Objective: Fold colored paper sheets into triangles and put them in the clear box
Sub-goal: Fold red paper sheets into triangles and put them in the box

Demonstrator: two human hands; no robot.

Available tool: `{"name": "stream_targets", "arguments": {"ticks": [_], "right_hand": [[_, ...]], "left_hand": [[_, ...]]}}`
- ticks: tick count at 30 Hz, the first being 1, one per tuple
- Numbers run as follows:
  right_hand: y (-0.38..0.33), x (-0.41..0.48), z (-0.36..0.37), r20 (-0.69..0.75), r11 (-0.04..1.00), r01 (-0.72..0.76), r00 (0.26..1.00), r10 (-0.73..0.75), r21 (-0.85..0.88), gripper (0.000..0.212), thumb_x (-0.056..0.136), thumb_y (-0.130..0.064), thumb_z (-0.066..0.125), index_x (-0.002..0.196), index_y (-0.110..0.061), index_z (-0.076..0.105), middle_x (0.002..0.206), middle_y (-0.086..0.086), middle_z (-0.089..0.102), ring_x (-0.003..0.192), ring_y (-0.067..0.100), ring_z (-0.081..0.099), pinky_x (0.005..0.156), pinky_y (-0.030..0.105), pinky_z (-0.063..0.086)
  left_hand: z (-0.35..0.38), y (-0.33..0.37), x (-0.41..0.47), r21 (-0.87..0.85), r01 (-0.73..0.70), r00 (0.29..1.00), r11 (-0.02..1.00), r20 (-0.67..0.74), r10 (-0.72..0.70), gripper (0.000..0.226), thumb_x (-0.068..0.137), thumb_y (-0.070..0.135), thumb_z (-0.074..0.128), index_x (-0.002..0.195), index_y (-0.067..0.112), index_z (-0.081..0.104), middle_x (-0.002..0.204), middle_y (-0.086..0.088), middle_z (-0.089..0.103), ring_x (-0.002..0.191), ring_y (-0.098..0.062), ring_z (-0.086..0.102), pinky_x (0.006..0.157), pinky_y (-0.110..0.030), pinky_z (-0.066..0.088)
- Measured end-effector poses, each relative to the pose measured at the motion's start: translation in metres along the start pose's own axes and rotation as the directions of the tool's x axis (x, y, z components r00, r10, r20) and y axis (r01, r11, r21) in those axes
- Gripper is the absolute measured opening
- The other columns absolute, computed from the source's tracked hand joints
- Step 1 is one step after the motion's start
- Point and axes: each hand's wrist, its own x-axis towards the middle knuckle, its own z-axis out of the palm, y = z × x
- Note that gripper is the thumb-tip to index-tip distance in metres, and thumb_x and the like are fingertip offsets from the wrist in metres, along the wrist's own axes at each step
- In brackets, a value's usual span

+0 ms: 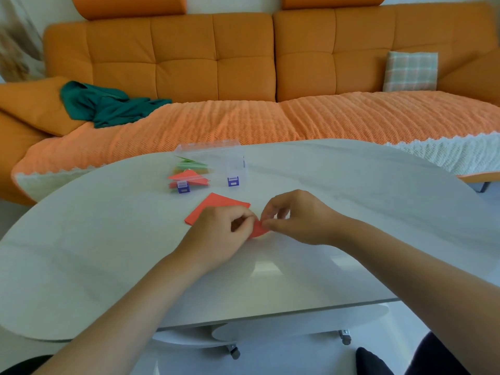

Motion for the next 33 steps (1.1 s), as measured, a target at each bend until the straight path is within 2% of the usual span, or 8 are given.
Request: {"name": "stream_targets", "arguments": {"ticks": [5, 10, 15, 19, 22, 26, 29, 33], "right_hand": [[-0.008, 0.003, -0.008, 0.047, 0.965, -0.066, 0.997, 0.056, 0.253, 0.01, 0.09, -0.015, 0.07, 0.084, -0.021, 0.076, 0.078, -0.006, 0.074, 0.068, 0.006, 0.062, 0.068, 0.022, 0.054], [-0.013, 0.005, -0.004, 0.052, 0.95, -0.086, 0.996, 0.073, 0.3, 0.012, 0.091, -0.017, 0.067, 0.082, -0.015, 0.075, 0.075, -0.004, 0.072, 0.067, 0.01, 0.061, 0.068, 0.023, 0.052], [-0.015, 0.007, 0.002, -0.016, 0.945, -0.107, 0.993, 0.117, 0.308, 0.014, 0.088, -0.019, 0.068, 0.076, -0.016, 0.075, 0.073, -0.001, 0.072, 0.064, 0.005, 0.06, 0.062, 0.021, 0.051], [-0.017, 0.008, 0.006, -0.041, 0.955, -0.114, 0.991, 0.13, 0.272, 0.014, 0.086, -0.02, 0.068, 0.074, -0.017, 0.075, 0.072, -0.002, 0.072, 0.063, 0.006, 0.058, 0.06, 0.024, 0.049], [-0.018, 0.008, 0.006, -0.02, 0.957, -0.119, 0.991, 0.129, 0.265, 0.014, 0.085, -0.02, 0.068, 0.073, -0.018, 0.074, 0.073, -0.002, 0.073, 0.064, 0.005, 0.059, 0.06, 0.021, 0.049], [-0.02, 0.008, 0.005, -0.003, 0.954, -0.118, 0.992, 0.124, 0.276, 0.015, 0.086, -0.017, 0.068, 0.071, -0.02, 0.073, 0.068, -0.008, 0.07, 0.061, 0.0, 0.058, 0.056, 0.013, 0.045], [-0.021, 0.008, 0.006, -0.009, 0.957, -0.111, 0.993, 0.118, 0.267, 0.015, 0.085, -0.016, 0.068, 0.071, -0.021, 0.073, 0.068, -0.007, 0.069, 0.059, 0.001, 0.056, 0.056, 0.014, 0.045], [-0.019, 0.009, 0.003, -0.015, 0.963, -0.122, 0.991, 0.13, 0.239, 0.017, 0.084, -0.018, 0.069, 0.068, -0.022, 0.074, 0.065, -0.008, 0.069, 0.059, 0.003, 0.055, 0.056, 0.018, 0.047]], "left_hand": [[-0.007, 0.008, 0.006, -0.314, 0.208, 0.978, 0.926, 0.055, -0.201, 0.019, 0.096, 0.017, 0.062, 0.083, 0.021, 0.076, 0.073, 0.006, 0.075, 0.066, -0.017, 0.073, 0.062, -0.026, 0.057], [-0.01, 0.007, 0.01, -0.295, 0.241, 0.971, 0.925, 0.064, -0.232, 0.018, 0.091, 0.021, 0.069, 0.074, 0.024, 0.075, 0.071, 0.012, 0.074, 0.062, -0.019, 0.072, 0.062, -0.029, 0.058], [-0.01, 0.003, 0.013, -0.231, 0.282, 0.958, 0.931, 0.124, -0.259, 0.027, 0.098, 0.031, 0.061, 0.076, 0.023, 0.075, 0.073, 0.019, 0.073, 0.065, -0.018, 0.074, 0.075, -0.042, 0.062], [-0.013, 0.007, 0.014, -0.157, 0.278, 0.95, 0.948, 0.194, -0.247, 0.032, 0.102, 0.026, 0.054, 0.083, 0.006, 0.07, 0.069, 0.008, 0.073, 0.066, -0.014, 0.073, 0.071, -0.039, 0.062], [-0.014, 0.009, 0.014, -0.153, 0.279, 0.942, 0.948, 0.233, -0.24, 0.031, 0.104, 0.021, 0.049, 0.088, 0.002, 0.067, 0.073, 0.003, 0.072, 0.068, -0.012, 0.073, 0.065, -0.032, 0.062], [-0.014, 0.007, 0.012, -0.154, 0.26, 0.951, 0.953, 0.214, -0.224, 0.027, 0.101, 0.022, 0.055, 0.084, 0.008, 0.07, 0.071, 0.003, 0.073, 0.065, -0.008, 0.071, 0.06, -0.026, 0.059], [-0.013, 0.007, 0.011, -0.157, 0.249, 0.954, 0.956, 0.208, -0.214, 0.024, 0.1, 0.022, 0.058, 0.08, 0.014, 0.07, 0.066, 0.005, 0.073, 0.06, -0.006, 0.069, 0.055, -0.019, 0.053], [-0.014, 0.004, 0.013, -0.152, 0.244, 0.957, 0.958, 0.199, -0.212, 0.023, 0.1, 0.025, 0.058, 0.081, 0.017, 0.068, 0.07, 0.005, 0.074, 0.063, -0.01, 0.071, 0.06, -0.025, 0.058]]}}
